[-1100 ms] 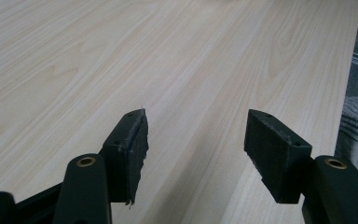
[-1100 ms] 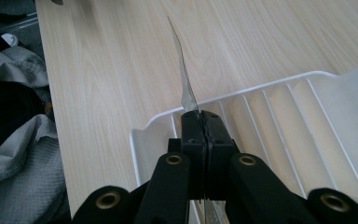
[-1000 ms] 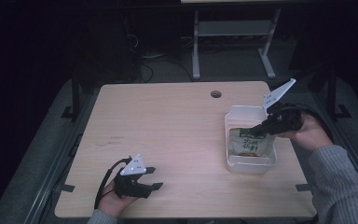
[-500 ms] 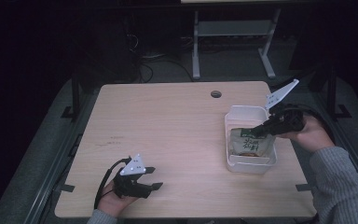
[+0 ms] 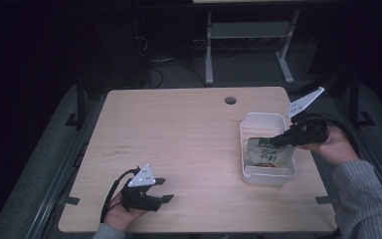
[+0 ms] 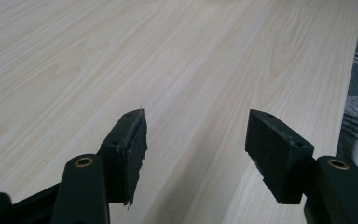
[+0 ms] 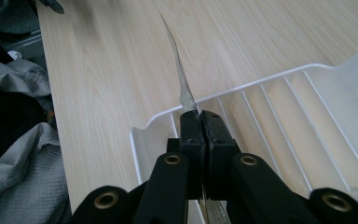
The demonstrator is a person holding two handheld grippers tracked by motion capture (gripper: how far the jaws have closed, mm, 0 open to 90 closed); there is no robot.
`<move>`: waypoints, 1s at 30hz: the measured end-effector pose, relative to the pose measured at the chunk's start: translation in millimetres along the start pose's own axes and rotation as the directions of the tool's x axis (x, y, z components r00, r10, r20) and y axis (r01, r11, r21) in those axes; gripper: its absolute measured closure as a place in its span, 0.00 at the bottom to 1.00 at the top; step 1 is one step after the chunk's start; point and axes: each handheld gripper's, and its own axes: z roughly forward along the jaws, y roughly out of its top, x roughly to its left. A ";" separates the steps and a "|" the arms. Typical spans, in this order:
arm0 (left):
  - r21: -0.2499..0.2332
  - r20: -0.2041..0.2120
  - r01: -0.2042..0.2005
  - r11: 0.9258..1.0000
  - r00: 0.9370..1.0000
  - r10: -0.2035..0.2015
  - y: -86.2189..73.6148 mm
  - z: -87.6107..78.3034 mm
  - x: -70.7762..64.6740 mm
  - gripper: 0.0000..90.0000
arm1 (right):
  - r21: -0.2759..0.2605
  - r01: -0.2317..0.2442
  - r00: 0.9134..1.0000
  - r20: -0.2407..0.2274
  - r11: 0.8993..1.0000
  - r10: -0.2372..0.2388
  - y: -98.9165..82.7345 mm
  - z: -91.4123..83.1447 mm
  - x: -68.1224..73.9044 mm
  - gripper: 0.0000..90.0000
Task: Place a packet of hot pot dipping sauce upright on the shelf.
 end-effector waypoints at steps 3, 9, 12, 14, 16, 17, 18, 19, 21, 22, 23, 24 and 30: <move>0.000 0.000 0.000 1.000 1.000 0.000 0.0 0.1 0.1 0.41 | -0.002 -0.002 1.000 0.007 1.000 0.002 0.6 -0.1 1.9 0.93; 0.001 0.000 0.001 1.000 1.000 -0.001 0.0 0.1 0.1 0.41 | -0.012 -0.001 1.000 0.008 1.000 0.002 2.3 0.7 4.8 0.88; 0.001 -0.001 0.001 1.000 1.000 -0.001 0.0 0.5 0.1 0.41 | -0.029 0.001 1.000 0.009 1.000 -0.001 3.7 -1.1 7.6 0.86; 0.003 -0.002 -0.001 1.000 1.000 0.001 0.3 0.5 -0.1 0.41 | -0.039 0.000 1.000 0.010 0.999 0.001 4.6 -2.0 8.6 0.84; 0.003 -0.001 -0.003 1.000 1.000 0.003 0.5 0.4 -0.2 0.40 | -0.048 0.000 1.000 0.018 0.999 0.001 6.3 -3.1 10.3 0.82; 0.002 -0.001 -0.001 1.000 1.000 0.001 0.4 0.2 -0.4 0.40 | -0.052 0.004 1.000 0.018 0.999 -0.003 7.3 -3.5 10.9 0.81; 0.002 -0.001 -0.001 1.000 1.000 0.001 0.3 0.0 -0.3 0.40 | -0.059 0.005 1.000 0.021 0.998 -0.004 8.9 -4.4 12.6 0.80; 0.000 -0.001 0.000 1.000 1.000 0.000 0.2 -0.2 -0.2 0.40 | -0.064 0.009 1.000 0.023 0.998 -0.008 10.2 -5.1 13.6 0.80; -0.002 -0.001 0.002 1.000 1.000 -0.002 0.0 -0.5 0.0 0.40 | -0.074 0.017 1.000 0.025 0.997 -0.015 13.1 -6.5 15.9 0.78; -0.003 -0.002 0.002 1.000 1.000 -0.002 -0.1 -0.7 0.1 0.40 | -0.078 0.019 1.000 0.026 0.997 -0.017 14.2 -7.1 16.7 0.78; -0.003 -0.002 0.003 1.000 1.000 -0.003 -0.1 -1.0 0.1 0.40 | -0.085 0.020 1.000 0.024 0.996 -0.018 16.1 -7.9 17.8 0.77; -0.003 -0.003 0.003 1.000 1.000 -0.003 -0.2 -1.2 0.3 0.40 | -0.090 0.023 1.000 0.024 0.996 -0.021 17.6 -8.5 19.0 0.77; -0.007 -0.003 0.005 1.000 1.000 -0.005 -0.6 -2.5 0.7 0.40 | -0.111 0.049 0.999 0.020 0.993 -0.047 27.3 -7.8 27.6 0.75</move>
